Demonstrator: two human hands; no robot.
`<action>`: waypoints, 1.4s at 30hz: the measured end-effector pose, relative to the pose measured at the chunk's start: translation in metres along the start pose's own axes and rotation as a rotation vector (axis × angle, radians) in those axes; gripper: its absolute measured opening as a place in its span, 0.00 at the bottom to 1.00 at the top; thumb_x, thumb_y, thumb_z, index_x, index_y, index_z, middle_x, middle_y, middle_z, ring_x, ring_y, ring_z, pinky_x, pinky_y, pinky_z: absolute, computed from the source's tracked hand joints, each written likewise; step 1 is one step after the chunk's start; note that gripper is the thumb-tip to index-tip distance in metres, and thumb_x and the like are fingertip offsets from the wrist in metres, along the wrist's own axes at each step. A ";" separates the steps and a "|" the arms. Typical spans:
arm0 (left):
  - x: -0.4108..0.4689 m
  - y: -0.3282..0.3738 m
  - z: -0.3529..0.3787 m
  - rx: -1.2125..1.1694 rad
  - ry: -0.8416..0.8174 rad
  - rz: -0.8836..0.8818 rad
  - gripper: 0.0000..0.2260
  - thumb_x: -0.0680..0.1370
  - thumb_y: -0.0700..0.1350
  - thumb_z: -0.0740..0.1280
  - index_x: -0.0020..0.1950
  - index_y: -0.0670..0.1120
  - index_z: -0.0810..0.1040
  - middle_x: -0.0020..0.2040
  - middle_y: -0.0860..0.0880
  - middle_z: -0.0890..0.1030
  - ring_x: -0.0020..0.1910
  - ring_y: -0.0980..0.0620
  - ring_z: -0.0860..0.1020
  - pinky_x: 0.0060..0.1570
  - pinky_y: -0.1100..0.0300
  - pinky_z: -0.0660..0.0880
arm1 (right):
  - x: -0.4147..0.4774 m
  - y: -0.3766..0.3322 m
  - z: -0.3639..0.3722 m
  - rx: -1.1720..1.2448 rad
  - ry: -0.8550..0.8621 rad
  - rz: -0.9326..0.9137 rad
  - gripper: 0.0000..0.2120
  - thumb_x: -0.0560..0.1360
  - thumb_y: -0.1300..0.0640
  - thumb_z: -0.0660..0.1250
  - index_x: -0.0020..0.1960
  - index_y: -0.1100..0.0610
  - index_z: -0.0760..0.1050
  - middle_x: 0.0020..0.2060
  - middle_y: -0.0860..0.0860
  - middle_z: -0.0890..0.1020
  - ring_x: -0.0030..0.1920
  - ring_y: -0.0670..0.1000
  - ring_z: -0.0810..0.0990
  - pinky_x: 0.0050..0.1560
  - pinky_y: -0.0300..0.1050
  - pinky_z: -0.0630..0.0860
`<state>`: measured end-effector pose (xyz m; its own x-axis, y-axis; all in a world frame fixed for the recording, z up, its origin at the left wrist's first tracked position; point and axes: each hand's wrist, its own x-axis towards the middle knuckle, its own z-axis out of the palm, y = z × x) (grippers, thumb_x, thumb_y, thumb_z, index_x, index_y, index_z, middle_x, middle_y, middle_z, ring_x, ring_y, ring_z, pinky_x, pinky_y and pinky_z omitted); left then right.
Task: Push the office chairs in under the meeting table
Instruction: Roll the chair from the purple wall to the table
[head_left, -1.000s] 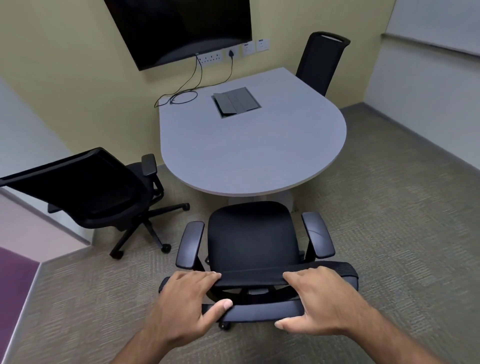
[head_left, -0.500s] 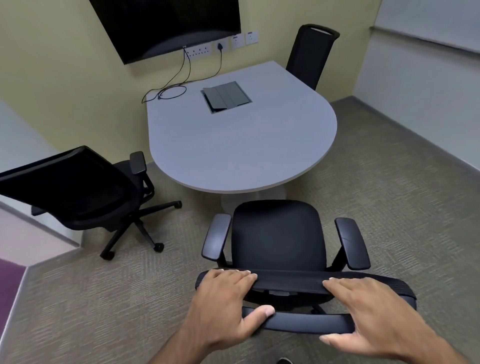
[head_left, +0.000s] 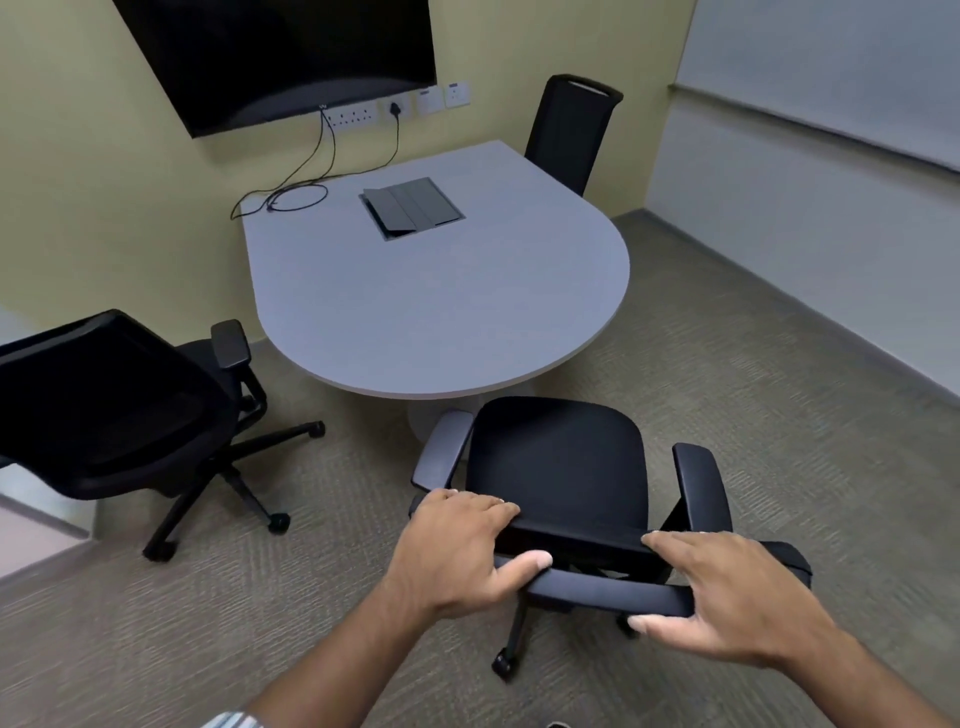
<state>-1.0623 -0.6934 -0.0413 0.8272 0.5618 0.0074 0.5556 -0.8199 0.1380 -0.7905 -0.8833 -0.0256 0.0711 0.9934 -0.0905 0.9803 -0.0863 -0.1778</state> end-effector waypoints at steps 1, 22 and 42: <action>0.004 -0.005 -0.001 0.005 0.005 0.011 0.40 0.81 0.78 0.47 0.69 0.52 0.84 0.57 0.56 0.87 0.57 0.54 0.84 0.60 0.51 0.75 | 0.003 -0.002 0.002 0.006 0.007 0.011 0.39 0.69 0.15 0.61 0.56 0.49 0.79 0.44 0.42 0.83 0.46 0.48 0.83 0.46 0.51 0.79; 0.074 -0.069 -0.013 0.059 -0.026 0.086 0.40 0.82 0.78 0.43 0.71 0.55 0.83 0.58 0.55 0.88 0.56 0.55 0.83 0.59 0.48 0.77 | 0.074 -0.003 0.000 0.050 0.067 0.015 0.32 0.70 0.19 0.61 0.39 0.49 0.64 0.32 0.44 0.73 0.34 0.49 0.74 0.34 0.50 0.69; 0.015 -0.009 0.011 -0.005 0.055 -0.089 0.37 0.82 0.78 0.48 0.59 0.51 0.84 0.50 0.56 0.86 0.50 0.54 0.82 0.59 0.52 0.76 | 0.040 0.028 0.001 0.054 0.065 -0.174 0.30 0.72 0.22 0.65 0.48 0.51 0.73 0.39 0.44 0.77 0.39 0.50 0.78 0.48 0.50 0.77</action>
<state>-1.0541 -0.6790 -0.0535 0.7686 0.6379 0.0487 0.6264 -0.7659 0.1453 -0.7602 -0.8459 -0.0355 -0.0852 0.9963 0.0089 0.9676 0.0849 -0.2377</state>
